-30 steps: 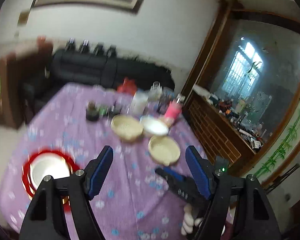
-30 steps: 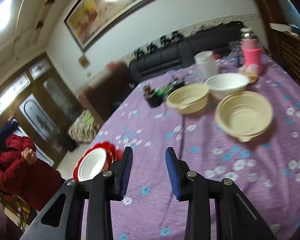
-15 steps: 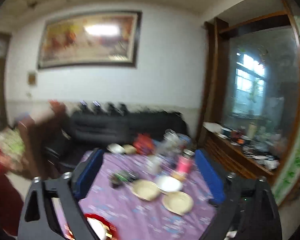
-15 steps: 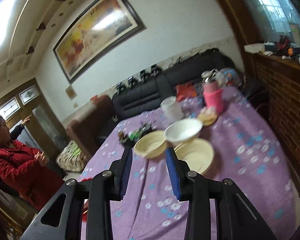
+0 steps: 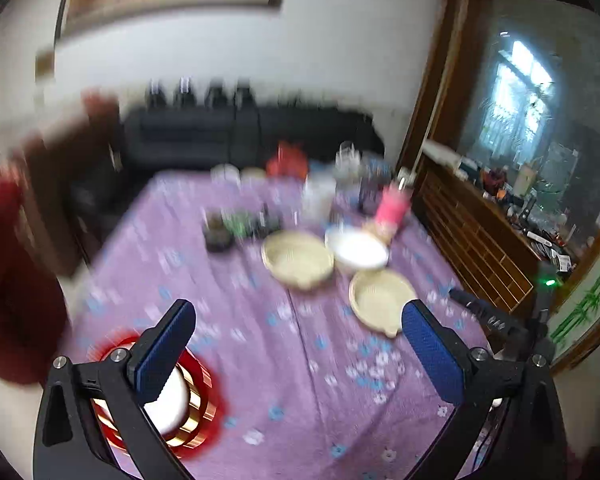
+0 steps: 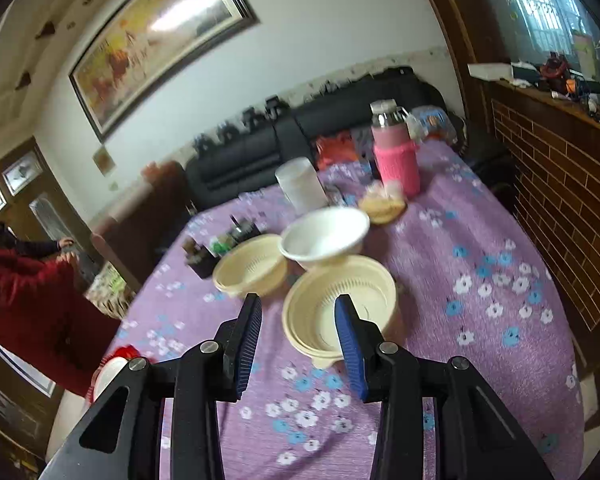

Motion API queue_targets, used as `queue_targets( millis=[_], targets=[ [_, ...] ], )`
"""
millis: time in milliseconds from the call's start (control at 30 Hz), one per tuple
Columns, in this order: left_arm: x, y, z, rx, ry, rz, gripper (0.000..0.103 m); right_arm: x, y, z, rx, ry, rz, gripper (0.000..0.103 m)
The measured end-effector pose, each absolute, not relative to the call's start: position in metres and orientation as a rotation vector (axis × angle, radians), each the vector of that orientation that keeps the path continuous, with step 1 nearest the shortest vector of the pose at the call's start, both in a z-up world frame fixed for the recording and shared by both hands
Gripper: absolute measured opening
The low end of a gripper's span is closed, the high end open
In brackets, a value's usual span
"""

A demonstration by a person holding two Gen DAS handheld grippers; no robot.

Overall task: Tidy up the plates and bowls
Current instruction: 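Move the right tool toward the cream plastic bowls, then grasp the rim of the large cream plastic plate with the right gripper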

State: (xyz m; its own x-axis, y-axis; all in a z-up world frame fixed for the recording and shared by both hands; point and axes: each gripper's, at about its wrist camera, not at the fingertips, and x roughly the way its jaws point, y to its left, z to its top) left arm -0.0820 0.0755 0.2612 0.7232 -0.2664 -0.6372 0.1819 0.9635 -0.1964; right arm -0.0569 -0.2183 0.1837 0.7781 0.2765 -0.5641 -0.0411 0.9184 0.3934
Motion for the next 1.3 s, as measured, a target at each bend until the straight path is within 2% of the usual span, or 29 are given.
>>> queue_targets(
  millis=[100, 233, 600, 700, 733, 867, 1100, 1133, 1167, 1200, 1233, 1267, 1300],
  targets=[
    [-0.047, 0.073, 0.198, -0.215, 0.837, -0.236, 0.103, -0.042, -0.229, 0.162, 0.399, 0.695, 0.13, 0.041],
    [-0.03, 0.056, 0.147, -0.253, 0.929, -0.264, 0.103, -0.02, -0.247, 0.126, 0.435, 0.739, 0.042, 0.041],
    [-0.012, 0.027, 0.091, -0.208, 1.025, -0.237, 0.103, 0.046, -0.257, 0.038, 0.511, 0.871, -0.037, 0.041],
    [-0.007, 0.026, 0.083, -0.205, 1.035, -0.219, 0.103, 0.05, -0.256, 0.034, 0.528, 0.874, 0.05, 0.019],
    [-0.004, 0.025, 0.08, -0.205, 1.039, -0.212, 0.103, 0.05, -0.255, 0.033, 0.525, 0.879, 0.072, 0.014],
    [0.005, 0.017, 0.068, -0.206, 1.058, -0.21, 0.103, 0.045, -0.241, 0.036, 0.531, 0.895, 0.236, 0.009],
    [0.018, -0.003, 0.05, -0.175, 1.07, -0.233, 0.1, 0.033, -0.186, 0.037, 0.381, 0.955, 0.409, 0.011],
    [0.021, -0.005, 0.046, -0.163, 1.073, -0.231, 0.091, 0.032, -0.183, 0.036, 0.363, 0.961, 0.407, 0.012],
    [0.025, -0.007, 0.041, -0.152, 1.088, -0.229, 0.076, 0.032, -0.181, 0.035, 0.353, 0.965, 0.404, 0.012],
    [0.029, -0.008, 0.035, -0.152, 1.112, -0.233, 0.067, 0.032, -0.181, 0.034, 0.347, 0.969, 0.403, 0.013],
    [0.031, -0.009, 0.031, -0.16, 1.132, -0.239, 0.05, 0.032, -0.18, 0.033, 0.346, 0.97, 0.402, 0.013],
    [0.033, -0.009, 0.025, -0.172, 1.158, -0.244, 0.037, 0.033, -0.181, 0.033, 0.344, 0.971, 0.4, 0.013],
    [0.034, -0.01, 0.021, -0.177, 1.176, -0.249, 0.033, 0.033, -0.181, 0.033, 0.338, 0.972, 0.397, 0.013]
  ],
)
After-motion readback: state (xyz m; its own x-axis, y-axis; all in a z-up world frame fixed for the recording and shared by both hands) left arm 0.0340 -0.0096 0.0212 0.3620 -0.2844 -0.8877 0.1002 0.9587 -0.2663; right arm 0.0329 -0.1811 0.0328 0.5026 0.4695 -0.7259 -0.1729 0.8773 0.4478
